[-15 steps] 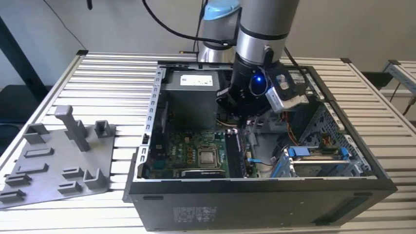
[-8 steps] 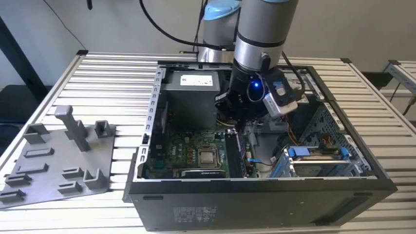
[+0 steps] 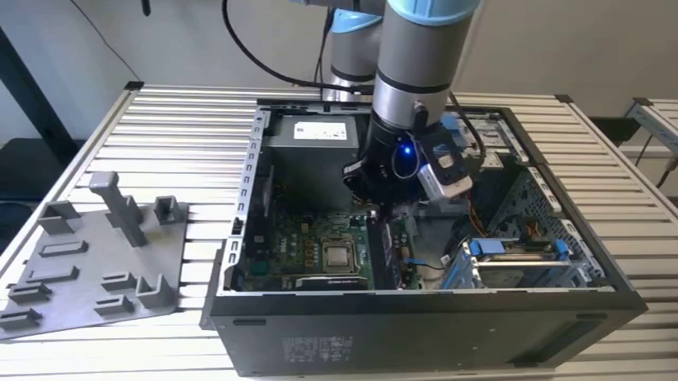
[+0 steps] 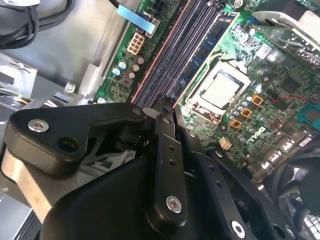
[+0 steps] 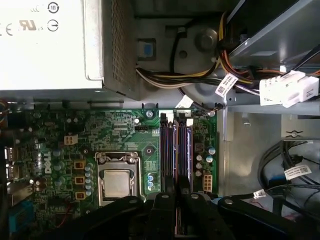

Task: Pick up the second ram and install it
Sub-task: 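Insert the second ram into the second slot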

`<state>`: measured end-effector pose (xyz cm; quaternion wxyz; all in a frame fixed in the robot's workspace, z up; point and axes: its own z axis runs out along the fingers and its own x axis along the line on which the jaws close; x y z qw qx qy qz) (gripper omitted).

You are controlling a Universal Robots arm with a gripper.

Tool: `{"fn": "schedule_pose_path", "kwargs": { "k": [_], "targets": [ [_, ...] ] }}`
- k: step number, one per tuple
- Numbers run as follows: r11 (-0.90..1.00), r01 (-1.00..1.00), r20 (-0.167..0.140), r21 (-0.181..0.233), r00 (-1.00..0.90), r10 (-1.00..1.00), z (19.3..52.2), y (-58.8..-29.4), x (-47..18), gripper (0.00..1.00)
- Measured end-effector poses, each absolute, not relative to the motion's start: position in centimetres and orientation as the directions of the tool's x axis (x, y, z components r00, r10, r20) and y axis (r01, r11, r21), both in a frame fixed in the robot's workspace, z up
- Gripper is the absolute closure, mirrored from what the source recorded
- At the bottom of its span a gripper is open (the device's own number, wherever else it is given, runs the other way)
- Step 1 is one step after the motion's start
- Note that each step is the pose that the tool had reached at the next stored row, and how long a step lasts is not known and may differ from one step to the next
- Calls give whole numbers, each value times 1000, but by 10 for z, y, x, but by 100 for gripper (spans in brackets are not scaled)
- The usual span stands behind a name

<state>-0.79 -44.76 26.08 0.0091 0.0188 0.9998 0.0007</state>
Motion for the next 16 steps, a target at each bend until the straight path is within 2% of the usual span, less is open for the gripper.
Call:
{"fn": "schedule_pose_path", "kwargs": {
  "k": [16],
  "targets": [
    [997,72,-18,2,-997,72,240,-448,-9,86]
  ]
}}
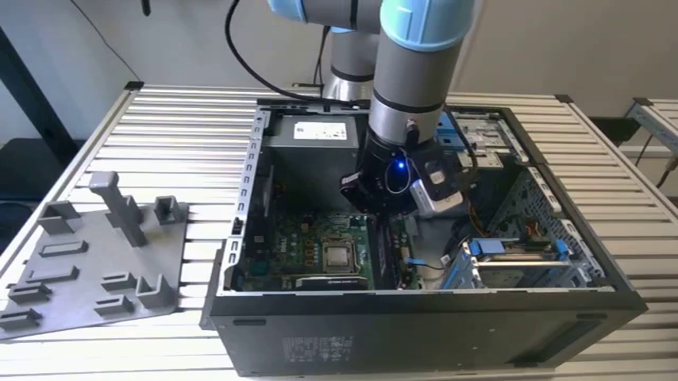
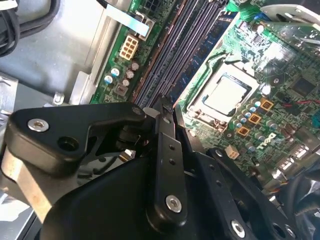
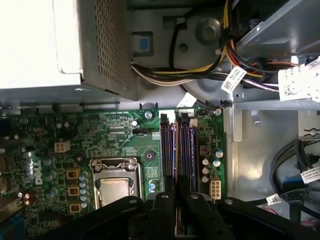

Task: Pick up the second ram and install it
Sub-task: 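Insert the second ram into the second slot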

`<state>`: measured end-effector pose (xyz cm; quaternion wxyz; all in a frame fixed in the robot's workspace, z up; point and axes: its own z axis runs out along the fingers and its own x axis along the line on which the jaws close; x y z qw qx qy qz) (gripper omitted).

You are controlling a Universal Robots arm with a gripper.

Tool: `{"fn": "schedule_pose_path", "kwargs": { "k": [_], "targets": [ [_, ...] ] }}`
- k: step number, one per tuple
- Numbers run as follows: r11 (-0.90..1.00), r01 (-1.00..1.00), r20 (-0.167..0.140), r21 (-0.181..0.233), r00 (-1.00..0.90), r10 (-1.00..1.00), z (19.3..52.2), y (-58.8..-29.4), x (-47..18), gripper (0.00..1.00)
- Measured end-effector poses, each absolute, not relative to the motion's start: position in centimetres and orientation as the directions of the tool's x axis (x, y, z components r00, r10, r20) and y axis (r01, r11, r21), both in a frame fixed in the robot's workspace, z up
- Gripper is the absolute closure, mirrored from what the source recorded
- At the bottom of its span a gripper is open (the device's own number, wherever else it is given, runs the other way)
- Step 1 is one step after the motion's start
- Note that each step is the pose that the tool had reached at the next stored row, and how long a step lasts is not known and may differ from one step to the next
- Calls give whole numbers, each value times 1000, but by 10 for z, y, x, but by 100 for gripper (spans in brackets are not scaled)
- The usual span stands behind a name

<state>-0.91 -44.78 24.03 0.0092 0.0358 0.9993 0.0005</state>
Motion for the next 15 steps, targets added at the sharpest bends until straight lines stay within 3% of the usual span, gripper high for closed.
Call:
{"fn": "schedule_pose_path", "kwargs": {
  "k": [15],
  "targets": [
    [998,61,-16,1,-998,61,221,-454,-10,86]
  ]
}}
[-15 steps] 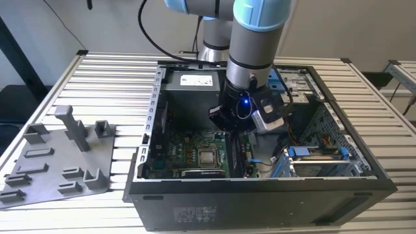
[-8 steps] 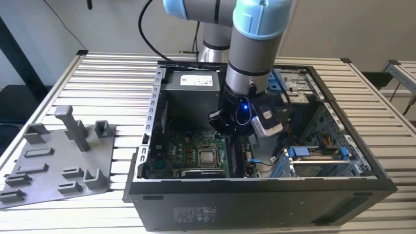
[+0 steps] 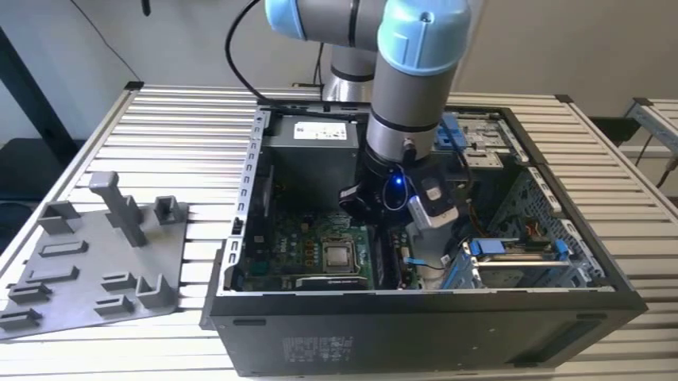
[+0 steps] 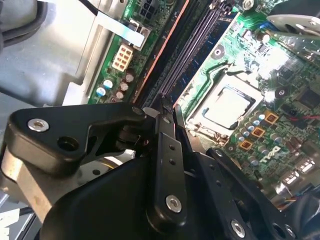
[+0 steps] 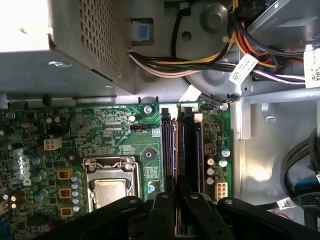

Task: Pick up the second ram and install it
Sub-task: 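Insert the second ram into the second slot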

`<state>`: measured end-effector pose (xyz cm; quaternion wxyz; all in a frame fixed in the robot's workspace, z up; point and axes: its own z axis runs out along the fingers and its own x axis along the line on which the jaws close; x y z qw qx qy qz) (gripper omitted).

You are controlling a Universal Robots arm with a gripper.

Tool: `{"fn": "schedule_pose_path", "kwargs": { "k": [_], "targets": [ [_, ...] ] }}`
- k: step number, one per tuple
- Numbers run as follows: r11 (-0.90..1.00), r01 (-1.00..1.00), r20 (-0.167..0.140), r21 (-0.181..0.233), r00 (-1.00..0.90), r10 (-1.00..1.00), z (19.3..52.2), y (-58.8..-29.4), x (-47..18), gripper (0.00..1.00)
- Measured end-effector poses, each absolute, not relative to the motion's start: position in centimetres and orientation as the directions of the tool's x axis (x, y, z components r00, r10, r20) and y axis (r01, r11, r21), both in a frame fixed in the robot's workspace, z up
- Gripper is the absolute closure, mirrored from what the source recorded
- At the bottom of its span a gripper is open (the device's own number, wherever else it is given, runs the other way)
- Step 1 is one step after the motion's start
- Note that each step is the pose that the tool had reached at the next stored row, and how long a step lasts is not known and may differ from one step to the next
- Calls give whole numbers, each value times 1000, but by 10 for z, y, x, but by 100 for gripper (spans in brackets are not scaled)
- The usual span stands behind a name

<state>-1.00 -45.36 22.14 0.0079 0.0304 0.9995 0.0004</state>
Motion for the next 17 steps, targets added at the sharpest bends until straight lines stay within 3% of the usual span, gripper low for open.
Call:
{"fn": "schedule_pose_path", "kwargs": {
  "k": [17],
  "targets": [
    [999,52,-16,1,-999,52,217,-456,-9,86]
  ]
}}
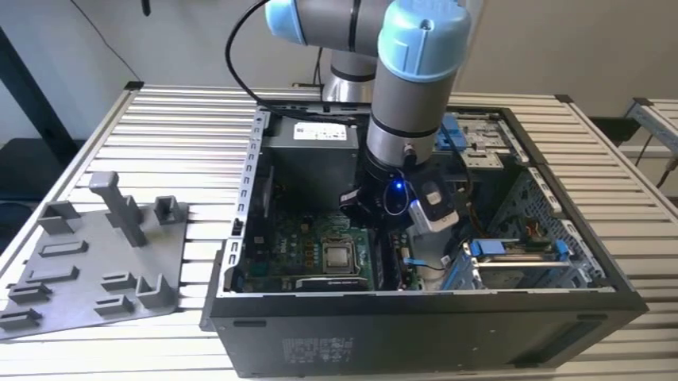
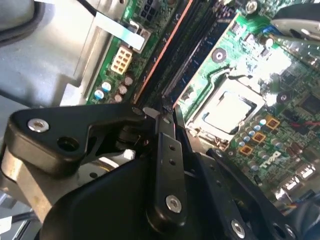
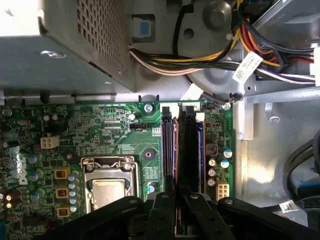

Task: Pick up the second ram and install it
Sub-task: 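Insert the second ram into the second slot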

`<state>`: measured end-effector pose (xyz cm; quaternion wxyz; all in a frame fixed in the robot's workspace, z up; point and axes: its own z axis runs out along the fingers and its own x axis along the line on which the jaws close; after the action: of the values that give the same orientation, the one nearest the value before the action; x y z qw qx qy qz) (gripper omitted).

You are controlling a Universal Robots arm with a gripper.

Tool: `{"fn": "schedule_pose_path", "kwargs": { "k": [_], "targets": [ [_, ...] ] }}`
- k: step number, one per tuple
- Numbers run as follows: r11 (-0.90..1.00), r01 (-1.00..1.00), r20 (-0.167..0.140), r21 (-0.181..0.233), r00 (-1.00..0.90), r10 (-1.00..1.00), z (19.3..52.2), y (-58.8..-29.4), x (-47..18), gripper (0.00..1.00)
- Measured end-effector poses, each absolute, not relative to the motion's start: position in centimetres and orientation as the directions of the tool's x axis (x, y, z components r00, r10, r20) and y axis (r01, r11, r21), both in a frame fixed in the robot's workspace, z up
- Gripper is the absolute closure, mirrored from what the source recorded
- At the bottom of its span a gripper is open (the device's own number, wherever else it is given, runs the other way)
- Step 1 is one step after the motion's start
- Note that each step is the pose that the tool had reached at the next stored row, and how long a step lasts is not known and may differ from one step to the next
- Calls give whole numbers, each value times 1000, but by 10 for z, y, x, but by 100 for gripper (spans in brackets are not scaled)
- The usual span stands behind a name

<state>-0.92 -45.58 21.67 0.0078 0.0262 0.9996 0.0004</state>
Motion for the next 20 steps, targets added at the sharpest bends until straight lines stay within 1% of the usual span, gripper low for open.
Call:
{"fn": "schedule_pose_path", "kwargs": {
  "k": [11,15,20],
  "targets": [
    [999,52,-16,-3,-999,52,222,-456,-9,86],
    [998,51,-18,-34,-999,50,226,-456,-9,86],
    [997,50,-25,-50,-998,49,235,-454,-10,86]
  ]
}}
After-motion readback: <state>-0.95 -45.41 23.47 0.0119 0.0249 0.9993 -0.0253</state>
